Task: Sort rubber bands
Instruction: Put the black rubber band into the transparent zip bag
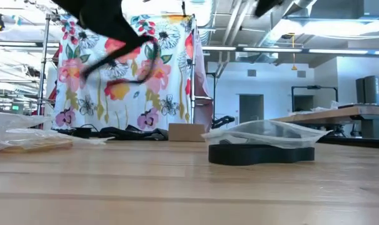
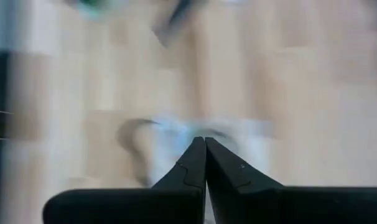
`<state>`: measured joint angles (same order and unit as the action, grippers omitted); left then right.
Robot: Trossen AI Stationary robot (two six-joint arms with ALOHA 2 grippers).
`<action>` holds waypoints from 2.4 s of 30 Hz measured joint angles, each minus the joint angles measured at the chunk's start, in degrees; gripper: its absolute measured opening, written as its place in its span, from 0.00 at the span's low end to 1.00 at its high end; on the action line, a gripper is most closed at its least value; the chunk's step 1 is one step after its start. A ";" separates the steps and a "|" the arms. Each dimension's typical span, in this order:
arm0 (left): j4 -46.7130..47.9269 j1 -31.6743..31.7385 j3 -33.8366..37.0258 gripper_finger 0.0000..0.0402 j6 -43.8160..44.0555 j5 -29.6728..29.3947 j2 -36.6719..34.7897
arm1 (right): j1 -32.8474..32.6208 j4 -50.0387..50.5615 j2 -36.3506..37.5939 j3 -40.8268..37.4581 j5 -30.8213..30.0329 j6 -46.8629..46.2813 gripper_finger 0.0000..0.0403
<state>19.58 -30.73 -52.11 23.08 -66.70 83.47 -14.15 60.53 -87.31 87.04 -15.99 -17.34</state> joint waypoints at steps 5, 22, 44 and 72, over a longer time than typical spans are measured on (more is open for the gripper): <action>-2.48 2.29 2.92 0.00 -0.49 -1.87 -7.92 | -10.71 -1.03 2.75 -6.12 -9.55 -13.86 0.04; -8.01 2.98 6.64 0.00 -5.28 2.20 -9.21 | -17.14 -14.89 -17.39 -10.00 -16.90 -17.31 0.59; -9.85 2.34 6.64 0.00 -5.05 5.40 -9.23 | -18.06 -11.80 -24.58 -9.54 -18.45 -20.42 0.40; -27.24 -2.25 6.53 0.00 -19.83 8.90 -9.25 | -10.74 -5.47 -23.42 -0.44 -21.33 -14.54 0.00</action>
<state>-7.66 -32.98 -45.58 3.25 -57.79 74.22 -24.88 55.06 -110.73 86.60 -37.32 -31.88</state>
